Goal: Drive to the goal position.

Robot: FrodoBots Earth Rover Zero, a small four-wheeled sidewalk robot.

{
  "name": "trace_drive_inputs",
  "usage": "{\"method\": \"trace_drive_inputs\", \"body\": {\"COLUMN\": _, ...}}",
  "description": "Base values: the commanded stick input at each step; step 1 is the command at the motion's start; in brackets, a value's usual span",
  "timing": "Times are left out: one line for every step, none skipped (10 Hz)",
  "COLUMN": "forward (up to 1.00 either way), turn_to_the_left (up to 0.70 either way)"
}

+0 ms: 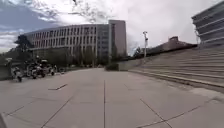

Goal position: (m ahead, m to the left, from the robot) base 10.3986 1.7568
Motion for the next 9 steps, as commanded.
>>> {"method": "trace_drive_inputs", "body": {"forward": 0.70, "turn_to_the_left": 0.00}}
{"method": "trace_drive_inputs", "body": {"forward": 0.70, "turn_to_the_left": 0.00}}
{"method": "trace_drive_inputs", "body": {"forward": 0.70, "turn_to_the_left": 0.00}}
{"method": "trace_drive_inputs", "body": {"forward": 0.70, "turn_to_the_left": 0.00}}
{"method": "trace_drive_inputs", "body": {"forward": 0.70, "turn_to_the_left": 0.00}}
{"method": "trace_drive_inputs", "body": {"forward": 0.70, "turn_to_the_left": 0.00}}
{"method": "trace_drive_inputs", "body": {"forward": 0.70, "turn_to_the_left": 0.06}}
{"method": "trace_drive_inputs", "body": {"forward": 0.70, "turn_to_the_left": 0.35}}
{"method": "trace_drive_inputs", "body": {"forward": 0.70, "turn_to_the_left": 0.35}}
